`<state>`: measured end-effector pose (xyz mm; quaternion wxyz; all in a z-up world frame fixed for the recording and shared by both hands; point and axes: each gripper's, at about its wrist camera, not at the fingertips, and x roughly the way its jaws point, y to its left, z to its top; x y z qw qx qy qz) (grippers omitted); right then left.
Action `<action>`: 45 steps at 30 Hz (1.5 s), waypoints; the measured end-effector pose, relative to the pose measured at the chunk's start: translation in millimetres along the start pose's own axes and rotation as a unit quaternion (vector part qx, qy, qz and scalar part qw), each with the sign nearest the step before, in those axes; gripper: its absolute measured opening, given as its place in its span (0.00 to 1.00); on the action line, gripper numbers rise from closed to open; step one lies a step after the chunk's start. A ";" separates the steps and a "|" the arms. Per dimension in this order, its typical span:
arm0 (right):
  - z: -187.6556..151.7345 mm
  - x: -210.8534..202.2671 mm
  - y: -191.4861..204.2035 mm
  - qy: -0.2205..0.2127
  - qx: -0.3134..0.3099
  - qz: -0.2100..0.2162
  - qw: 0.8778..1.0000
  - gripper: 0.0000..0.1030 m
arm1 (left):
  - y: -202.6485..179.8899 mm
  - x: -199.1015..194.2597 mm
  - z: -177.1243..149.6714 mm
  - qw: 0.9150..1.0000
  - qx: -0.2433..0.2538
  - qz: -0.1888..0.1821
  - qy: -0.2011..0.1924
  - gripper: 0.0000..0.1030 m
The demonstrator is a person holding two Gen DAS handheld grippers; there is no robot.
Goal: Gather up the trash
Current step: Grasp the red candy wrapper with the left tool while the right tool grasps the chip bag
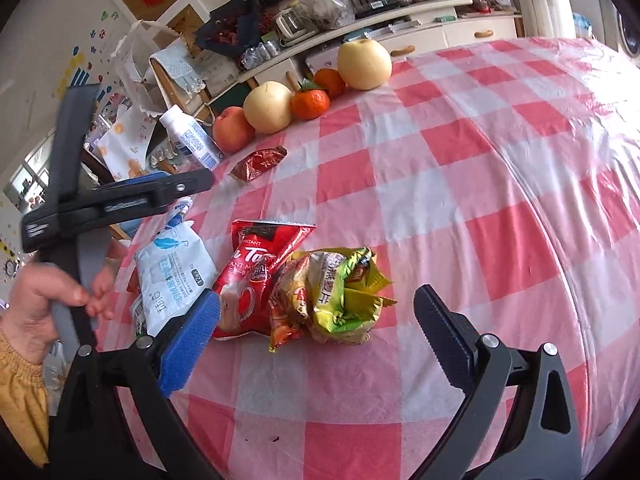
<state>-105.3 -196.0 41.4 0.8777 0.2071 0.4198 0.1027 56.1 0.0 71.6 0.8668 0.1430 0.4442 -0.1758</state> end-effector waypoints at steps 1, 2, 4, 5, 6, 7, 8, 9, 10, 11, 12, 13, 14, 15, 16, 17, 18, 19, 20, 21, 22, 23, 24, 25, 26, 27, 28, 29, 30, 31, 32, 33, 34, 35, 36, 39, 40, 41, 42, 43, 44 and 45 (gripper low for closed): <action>-0.2 0.6 -0.8 0.003 0.001 -0.001 1.000 0.95 | -0.9 3.9 2.5 1.000 0.002 0.001 0.000 0.92; -0.9 1.3 -1.7 0.006 0.001 -0.001 1.000 0.95 | -1.2 6.0 4.2 1.000 0.003 0.000 -0.001 0.92; -1.9 3.3 -2.8 0.012 0.003 0.002 1.000 0.95 | -1.0 11.4 9.7 1.000 0.003 0.001 -0.001 0.92; -2.1 4.4 -2.8 0.013 0.003 0.003 1.000 0.95 | -0.5 14.8 12.1 1.000 0.000 0.003 0.000 0.92; -2.4 5.3 -2.8 0.015 0.003 0.003 1.000 0.95 | 0.2 18.3 14.3 1.000 -0.003 0.002 0.001 0.92; -2.4 6.0 -2.8 0.016 0.002 0.004 1.000 0.95 | 1.7 22.1 16.4 1.000 -0.010 -0.002 0.002 0.92; -2.3 6.3 -2.9 0.016 0.001 0.005 1.000 0.95 | 4.0 25.9 18.1 1.000 -0.019 -0.006 0.004 0.92; -2.2 6.8 -3.0 0.016 0.002 0.007 1.000 0.95 | 6.2 30.2 19.6 1.000 -0.028 -0.010 0.007 0.92; -2.1 7.1 -3.5 0.016 0.002 0.008 1.000 0.95 | 7.4 33.7 21.0 0.999 -0.034 -0.010 0.009 0.92; -1.9 7.6 -3.6 0.016 0.003 0.010 1.000 0.95 | 8.2 38.2 22.6 0.999 -0.037 -0.007 0.011 0.92; -1.7 7.9 -3.6 0.016 0.002 0.011 1.000 0.95 | 8.3 42.2 24.3 0.999 -0.038 -0.006 0.013 0.92; -1.4 8.1 -3.4 0.016 0.002 0.012 1.000 0.95 | 8.3 46.0 26.3 0.999 -0.041 -0.006 0.014 0.92; -1.0 8.2 -3.1 0.016 0.000 0.014 1.000 0.94 | 8.0 48.3 27.5 0.999 -0.042 -0.007 0.014 0.92; -0.7 8.1 -2.4 0.015 -0.002 0.017 1.000 0.94 | 7.2 51.2 29.4 0.999 -0.044 -0.008 0.014 0.92; -0.5 8.0 -1.8 0.014 -0.005 0.018 1.000 0.91 | 6.7 53.2 30.5 0.999 -0.044 -0.008 0.014 0.92; -0.3 8.5 -1.0 0.014 -0.008 0.017 1.000 0.86 | 5.1 56.3 32.2 0.999 -0.042 -0.008 0.015 0.92; 0.0 9.7 -0.1 0.015 -0.011 0.015 1.000 0.84 | 3.6 59.2 33.4 0.999 -0.040 -0.009 0.016 0.91; 0.0 11.2 0.5 0.017 -0.014 0.014 1.000 0.82 | 2.5 62.0 34.4 0.999 -0.040 -0.009 0.018 0.89; 0.2 12.8 0.7 0.018 -0.014 0.014 1.000 0.80 | 2.4 64.2 34.8 0.999 -0.040 -0.010 0.019 0.87; 0.2 13.9 0.8 0.019 -0.014 0.016 1.000 0.79 | 1.5 67.7 35.4 0.999 -0.039 -0.010 0.024 0.83; 0.2 15.5 0.9 0.020 -0.014 0.017 1.000 0.78 | 0.7 71.6 35.7 0.999 -0.039 -0.008 0.030 0.80; 0.7 16.0 1.2 0.019 -0.016 0.015 1.000 0.78 | 0.3 73.4 35.6 0.999 -0.039 -0.008 0.033 0.79; 1.1 16.7 1.5 0.018 -0.017 0.014 1.000 0.78 | 0.4 76.0 35.3 0.999 -0.040 -0.008 0.035 0.78; 1.3 17.1 1.6 0.017 -0.017 0.014 1.000 0.77 | 1.2 77.7 35.1 0.998 -0.042 -0.009 0.038 0.76; 1.5 17.5 1.4 0.016 -0.016 0.014 1.000 0.77 | 2.2 79.1 35.0 0.998 -0.044 -0.009 0.040 0.75; 1.7 18.0 1.5 0.016 -0.016 0.015 1.000 0.76 | 2.9 80.2 34.9 0.998 -0.047 -0.008 0.041 0.72; 1.8 18.5 1.9 0.016 -0.017 0.015 1.000 0.74 | 3.3 80.8 34.7 0.998 -0.049 -0.009 0.041 0.71; 1.8 19.2 2.5 0.016 -0.018 0.014 1.000 0.72 | 4.0 80.9 35.0 0.998 -0.050 -0.010 0.041 0.70; 1.7 19.5 3.2 0.015 -0.021 0.012 1.000 0.71 | 4.1 81.0 35.1 0.998 -0.052 -0.010 0.040 0.68; 1.6 19.8 3.7 0.015 -0.023 0.011 1.000 0.69 | 3.9 81.2 35.2 0.998 -0.052 -0.010 0.040 0.67; 1.5 20.3 4.5 0.015 -0.025 0.008 1.000 0.67 | 3.5 81.9 35.2 0.998 -0.053 -0.011 0.041 0.67; 1.5 20.6 5.0 0.014 -0.029 0.003 0.999 0.65 | 3.8 82.8 35.0 0.997 -0.058 -0.014 0.042 0.65; 1.7 20.9 5.2 0.014 -0.031 0.002 0.999 0.62 | 3.7 83.5 34.5 0.997 -0.060 -0.014 0.043 0.63; 1.8 20.9 4.4 0.013 -0.031 0.000 0.999 0.60 | 3.2 84.9 34.0 0.997 -0.060 -0.013 0.046 0.62; 2.0 20.9 3.6 0.013 -0.030 -0.001 0.999 0.59 | 1.5 86.6 33.1 0.997 -0.059 -0.013 0.047 0.60; 2.7 21.1 1.5 0.012 -0.029 0.002 1.000 0.58 | -0.7 88.6 32.0 0.997 -0.056 -0.013 0.050 0.51; 2.8 21.1 1.3 0.011 -0.029 0.003 1.000 0.58 | -1.2 88.4 31.7 0.997 -0.056 -0.014 0.050 0.51; 2.9 21.5 1.4 0.011 -0.029 0.003 1.000 0.57 | -2.3 87.8 31.4 0.997 -0.055 -0.014 0.048 0.51; 2.8 21.4 1.6 0.012 -0.029 0.003 1.000 0.57 | -2.4 87.2 31.0 0.997 -0.054 -0.014 0.047 0.51; 2.9 21.3 1.0 0.012 -0.028 0.004 1.000 0.56 | -3.1 86.3 30.7 0.997 -0.053 -0.014 0.045 0.51; 2.9 21.0 0.6 0.012 -0.027 0.006 1.000 0.55 | -3.8 85.3 29.9 0.998 -0.052 -0.014 0.043 0.51; 3.1 20.4 -0.1 0.012 -0.026 0.007 1.000 0.54 | -4.4 84.1 29.2 0.998 -0.053 -0.015 0.041 0.51</action>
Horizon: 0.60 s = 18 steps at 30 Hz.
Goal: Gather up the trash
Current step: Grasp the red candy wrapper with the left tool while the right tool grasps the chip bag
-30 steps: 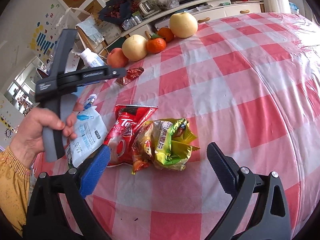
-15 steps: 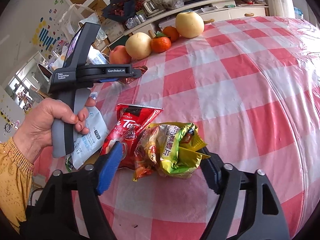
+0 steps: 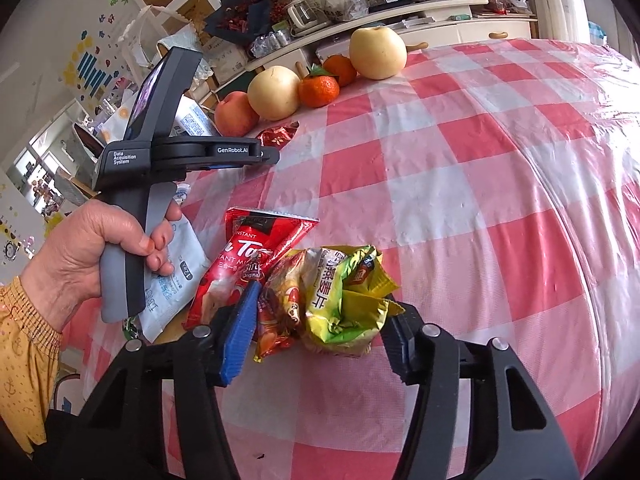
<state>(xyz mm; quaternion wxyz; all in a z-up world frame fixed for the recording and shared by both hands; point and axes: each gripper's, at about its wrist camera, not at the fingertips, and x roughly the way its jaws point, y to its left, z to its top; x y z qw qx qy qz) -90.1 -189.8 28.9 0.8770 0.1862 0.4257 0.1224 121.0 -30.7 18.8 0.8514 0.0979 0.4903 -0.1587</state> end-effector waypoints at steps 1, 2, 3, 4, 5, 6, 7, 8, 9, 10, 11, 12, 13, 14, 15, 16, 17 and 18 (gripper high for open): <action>0.3 -0.7 -1.1 0.000 0.002 0.002 1.000 0.53 | -0.6 -1.3 -0.9 1.000 0.000 0.000 0.000 0.51; 0.6 -0.9 -1.3 0.000 0.003 0.004 1.000 0.53 | -1.4 -2.8 -2.8 1.000 0.000 0.001 -0.001 0.51; 0.9 -1.3 -1.8 0.000 0.003 0.005 1.000 0.52 | -2.1 -4.9 -3.8 1.000 0.000 0.001 -0.001 0.51; 1.2 -1.7 -2.3 0.000 0.004 0.006 1.000 0.50 | -2.3 -6.8 -5.1 1.000 0.000 0.002 -0.002 0.51; 1.3 -2.3 -2.8 -0.001 0.005 0.006 1.000 0.49 | -1.7 -10.0 -6.9 1.000 -0.004 -0.001 -0.003 0.51; 1.5 -2.7 -3.1 -0.001 0.006 0.008 1.000 0.48 | -0.4 -12.7 -8.1 1.000 -0.010 -0.006 -0.004 0.51; 1.7 -3.2 -4.0 -0.001 0.008 0.010 1.000 0.47 | 1.4 -16.0 -9.5 1.000 -0.017 -0.010 -0.005 0.51; 1.6 -3.6 -4.2 -0.001 0.009 0.011 1.000 0.47 | 2.7 -19.5 -10.7 1.000 -0.020 -0.009 -0.007 0.51; 1.1 -4.1 -4.3 -0.002 0.008 0.011 1.000 0.47 | 3.2 -23.7 -12.1 1.000 -0.020 -0.008 -0.009 0.51; 0.9 -4.6 -4.2 -0.002 0.007 0.011 1.000 0.46 | 3.4 -27.9 -13.8 1.000 -0.021 -0.009 -0.012 0.51; 0.2 -5.5 -3.7 -0.003 0.005 0.011 1.000 0.46 | 3.7 -31.8 -15.3 1.000 -0.022 -0.011 -0.014 0.51; 0.1 -6.1 -3.2 -0.004 0.003 0.011 1.000 0.45 | 5.5 -34.3 -15.6 1.000 -0.022 -0.012 -0.015 0.51; -0.3 -6.3 -2.4 -0.005 0.001 0.011 1.000 0.45 | 4.2 -39.4 -17.4 1.000 -0.021 -0.014 -0.018 0.51; -0.4 -7.3 -1.8 -0.007 -0.001 0.011 1.000 0.44 | 3.5 -43.4 -19.0 0.999 -0.019 -0.017 -0.020 0.51; -0.5 -8.1 -1.3 -0.009 -0.003 0.012 1.000 0.44 | 2.2 -47.7 -20.7 0.999 -0.016 -0.019 -0.022 0.51; -0.5 -9.7 -0.3 -0.012 -0.006 0.013 1.000 0.43 | 0.5 -52.7 -22.9 0.999 -0.013 -0.021 -0.025 0.51; -0.2 -10.8 0.3 -0.014 -0.008 0.013 1.000 0.42 | 0.0 -56.8 -24.2 0.999 -0.011 -0.023 -0.028 0.51; 0.1 -12.5 1.6 -0.017 -0.011 0.013 1.000 0.42 | -1.2 -61.5 -26.4 0.999 -0.010 -0.026 -0.030 0.50</action>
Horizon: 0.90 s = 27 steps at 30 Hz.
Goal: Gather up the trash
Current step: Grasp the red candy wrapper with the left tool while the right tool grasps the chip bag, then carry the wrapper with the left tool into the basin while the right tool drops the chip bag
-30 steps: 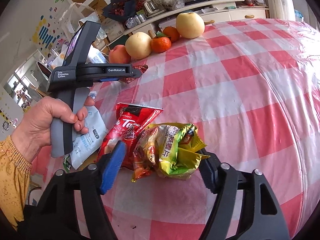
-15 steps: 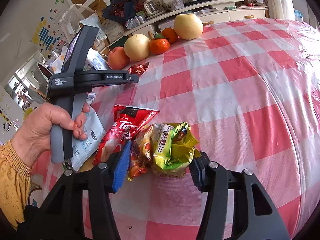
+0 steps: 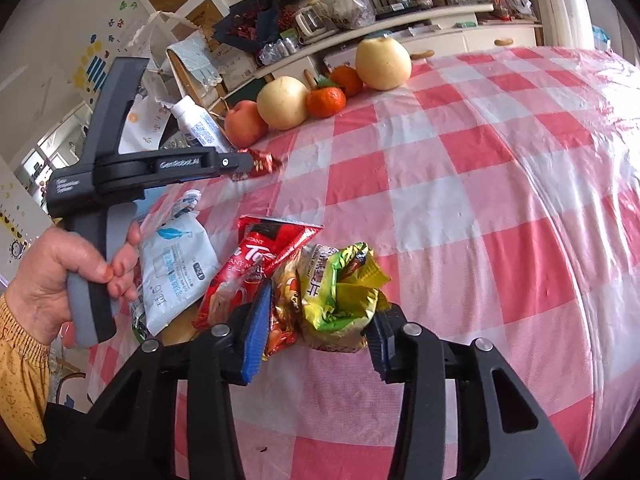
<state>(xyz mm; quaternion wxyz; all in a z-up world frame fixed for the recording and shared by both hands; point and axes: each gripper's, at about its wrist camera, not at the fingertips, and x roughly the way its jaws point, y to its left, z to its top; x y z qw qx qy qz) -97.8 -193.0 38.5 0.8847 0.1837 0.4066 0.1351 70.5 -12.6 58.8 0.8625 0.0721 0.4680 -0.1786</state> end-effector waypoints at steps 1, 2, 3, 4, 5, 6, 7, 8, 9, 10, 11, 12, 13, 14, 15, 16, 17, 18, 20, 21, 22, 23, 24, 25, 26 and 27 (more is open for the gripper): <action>0.3 -1.6 1.7 -0.004 -0.004 -0.001 1.000 0.42 | -0.9 -5.1 -2.3 1.000 0.001 -0.003 -0.003 0.50; 0.6 -2.5 2.8 -0.006 -0.007 -0.001 1.000 0.42 | -2.3 -10.0 -4.6 1.000 0.001 -0.006 -0.006 0.50; 1.2 -2.6 3.3 -0.008 -0.010 -0.003 1.000 0.41 | -1.9 -13.3 -6.1 1.000 0.001 -0.009 -0.007 0.50; 1.3 -3.3 4.8 -0.011 -0.013 -0.005 1.000 0.41 | -2.3 -16.5 -8.7 1.000 0.001 -0.012 -0.009 0.50; 1.7 -3.7 5.6 -0.014 -0.014 -0.006 1.000 0.41 | -3.1 -21.4 -12.4 1.000 0.001 -0.016 -0.010 0.50; 2.3 -4.6 6.5 -0.017 -0.016 -0.007 1.000 0.41 | -2.3 -24.0 -13.4 1.000 0.001 -0.018 -0.010 0.50; 3.1 -7.0 8.5 -0.023 -0.020 -0.008 1.000 0.40 | -2.2 -27.4 -16.2 1.000 0.001 -0.021 -0.012 0.50; 4.1 -9.2 10.8 -0.028 -0.025 -0.008 0.999 0.40 | -2.4 -31.7 -19.7 1.000 0.001 -0.024 -0.013 0.50; 4.8 -10.7 12.2 -0.032 -0.029 -0.009 0.999 0.40 | -2.3 -34.9 -22.3 1.000 0.001 -0.025 -0.014 0.50; 5.6 -14.0 14.7 -0.038 -0.036 -0.012 0.999 0.40 | -3.3 -38.7 -25.4 1.000 0.003 -0.027 -0.015 0.50; 6.0 -15.8 15.4 -0.043 -0.039 -0.013 0.998 0.40 | -3.8 -43.8 -28.8 0.999 0.006 -0.028 -0.018 0.50; 6.5 -18.0 15.9 -0.046 -0.040 -0.012 0.998 0.40 | -4.0 -48.0 -31.7 0.999 0.008 -0.030 -0.020 0.50; 7.2 -20.4 17.0 -0.050 -0.042 -0.010 0.998 0.40 | -4.1 -52.2 -34.6 0.999 0.010 -0.031 -0.022 0.50; 7.3 -21.9 18.0 -0.052 -0.044 -0.010 0.998 0.40 | -4.0 -57.4 -38.0 0.999 0.013 -0.031 -0.025 0.50; 7.4 -23.3 19.6 -0.055 -0.046 -0.010 0.997 0.40 | -3.8 -61.8 -40.8 0.999 0.015 -0.031 -0.027 0.50; 7.5 -24.5 21.5 -0.057 -0.049 -0.010 0.997 0.40 | -2.9 -67.3 -44.7 0.999 0.015 -0.033 -0.030 0.50; 7.4 -25.2 23.3 -0.058 -0.051 -0.009 0.997 0.40 | -1.6 -71.4 -47.4 0.999 0.014 -0.035 -0.033 0.50; 7.2 -25.7 25.6 -0.059 -0.053 -0.007 0.997 0.40 | -0.4 -76.0 -51.1 0.999 0.012 -0.036 -0.035 0.50; 6.3 -26.3 30.3 -0.060 -0.060 -0.004 0.996 0.40 | 1.3 -84.0 -59.0 0.998 0.010 -0.039 -0.039 0.50; 6.0 -26.5 32.8 -0.061 -0.063 -0.002 0.996 0.40 | 2.6 -88.3 -63.2 0.998 0.009 -0.041 -0.041 0.50; 5.5 -25.6 36.0 -0.060 -0.067 -0.001 0.996 0.40 | 3.8 -92.5 -66.9 0.998 0.009 -0.042 -0.044 0.50; 5.4 -25.0 38.2 -0.059 -0.069 0.000 0.996 0.40 | 4.6 -96.1 -70.3 0.998 0.009 -0.042 -0.046 0.50; 4.7 -24.6 40.2 -0.058 -0.070 0.002 0.996 0.40 | 5.8 -100.0 -73.4 0.998 0.008 -0.043 -0.049 0.50; 4.9 -23.9 42.1 -0.056 -0.071 0.004 0.996 0.40 | 7.2 -103.0 -75.9 0.998 0.007 -0.043 -0.051 0.50; 4.4 -22.7 44.9 -0.054 -0.073 0.006 0.996 0.40 | 9.8 -106.9 -79.2 0.998 0.005 -0.044 -0.054 0.50; 3.7 -21.5 48.1 -0.053 -0.076 0.007 0.996 0.40 | 12.6 -110.4 -82.4 0.997 0.003 -0.045 -0.056 0.50</action>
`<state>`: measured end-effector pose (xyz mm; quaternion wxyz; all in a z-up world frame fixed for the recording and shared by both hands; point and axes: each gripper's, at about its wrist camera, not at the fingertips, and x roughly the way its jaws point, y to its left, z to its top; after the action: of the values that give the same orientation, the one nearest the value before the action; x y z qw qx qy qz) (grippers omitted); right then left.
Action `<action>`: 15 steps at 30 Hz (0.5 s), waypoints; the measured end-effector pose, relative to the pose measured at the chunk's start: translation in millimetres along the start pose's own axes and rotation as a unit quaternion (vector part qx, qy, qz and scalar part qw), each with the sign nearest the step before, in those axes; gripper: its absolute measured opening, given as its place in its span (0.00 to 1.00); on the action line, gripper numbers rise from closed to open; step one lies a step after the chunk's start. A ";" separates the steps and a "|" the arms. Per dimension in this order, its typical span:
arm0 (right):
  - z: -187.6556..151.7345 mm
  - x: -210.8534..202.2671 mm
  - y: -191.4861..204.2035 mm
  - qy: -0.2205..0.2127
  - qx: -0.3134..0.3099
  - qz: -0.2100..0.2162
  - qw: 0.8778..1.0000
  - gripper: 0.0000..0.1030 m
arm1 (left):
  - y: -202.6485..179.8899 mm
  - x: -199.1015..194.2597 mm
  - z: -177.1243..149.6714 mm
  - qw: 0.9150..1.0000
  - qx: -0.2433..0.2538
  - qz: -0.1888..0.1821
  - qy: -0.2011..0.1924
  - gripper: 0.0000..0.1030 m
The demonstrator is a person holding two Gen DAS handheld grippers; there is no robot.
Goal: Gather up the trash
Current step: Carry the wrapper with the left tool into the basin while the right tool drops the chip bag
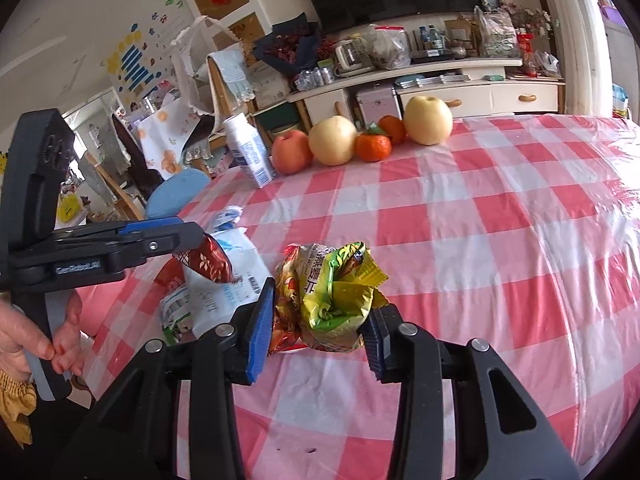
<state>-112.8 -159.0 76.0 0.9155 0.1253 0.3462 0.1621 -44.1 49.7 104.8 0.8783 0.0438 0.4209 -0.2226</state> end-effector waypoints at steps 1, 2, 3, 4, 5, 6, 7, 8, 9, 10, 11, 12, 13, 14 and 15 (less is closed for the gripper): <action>-0.3 0.8 2.5 0.001 -0.003 0.000 1.000 0.40 | 2.8 -4.0 -2.8 1.000 -0.002 -0.001 -0.002 0.50; -0.6 2.2 6.2 0.002 -0.007 0.001 1.000 0.40 | 4.8 -7.0 -4.8 1.000 -0.002 -0.001 -0.004 0.50; -1.0 3.6 9.7 0.004 -0.010 0.004 1.000 0.40 | 6.6 -9.7 -6.7 1.000 -0.002 0.000 -0.005 0.50; -1.3 5.1 13.2 0.005 -0.013 0.006 1.000 0.40 | 9.4 -13.6 -8.7 1.000 -0.002 -0.001 -0.008 0.50; -2.0 5.5 15.9 0.006 -0.016 0.007 1.000 0.40 | 12.0 -16.3 -10.2 1.000 -0.003 -0.001 -0.009 0.50; -2.6 6.6 19.5 0.007 -0.021 0.009 1.000 0.40 | 14.8 -19.3 -11.8 1.000 -0.004 0.000 -0.011 0.50; -3.4 7.5 23.2 0.009 -0.025 0.010 1.000 0.40 | 18.8 -22.9 -13.8 1.000 -0.006 0.000 -0.014 0.50; -3.8 8.1 25.7 0.011 -0.028 0.010 0.999 0.40 | 21.3 -25.1 -14.9 1.000 -0.008 0.001 -0.016 0.50; -4.2 9.3 29.3 0.013 -0.032 0.011 0.999 0.40 | 24.7 -27.9 -16.1 1.000 -0.010 0.001 -0.018 0.50; -4.5 10.2 32.9 0.014 -0.035 0.013 0.999 0.40 | 29.0 -31.7 -17.4 1.000 -0.013 0.001 -0.021 0.50; -4.6 10.8 35.6 0.015 -0.038 0.014 0.999 0.40 | 31.6 -34.6 -18.2 1.000 -0.015 0.001 -0.023 0.50; -4.4 11.3 39.8 0.016 -0.042 0.015 0.999 0.40 | 34.4 -38.2 -19.0 1.000 -0.017 0.001 -0.027 0.50; -4.2 11.5 43.2 0.016 -0.045 0.016 0.999 0.40 | 38.3 -43.0 -19.8 0.999 -0.019 0.001 -0.031 0.50; -3.6 11.8 48.1 0.016 -0.049 0.016 0.999 0.40 | 41.6 -46.7 -20.5 0.999 -0.021 0.001 -0.035 0.50; -2.9 11.9 53.5 0.015 -0.054 0.019 0.998 0.40 | 44.2 -50.2 -20.6 0.999 -0.022 0.001 -0.039 0.50</action>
<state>-117.6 -105.0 85.1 0.9124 0.0796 0.3483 0.1996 -67.4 112.6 124.8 0.8951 0.0161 0.3910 -0.2136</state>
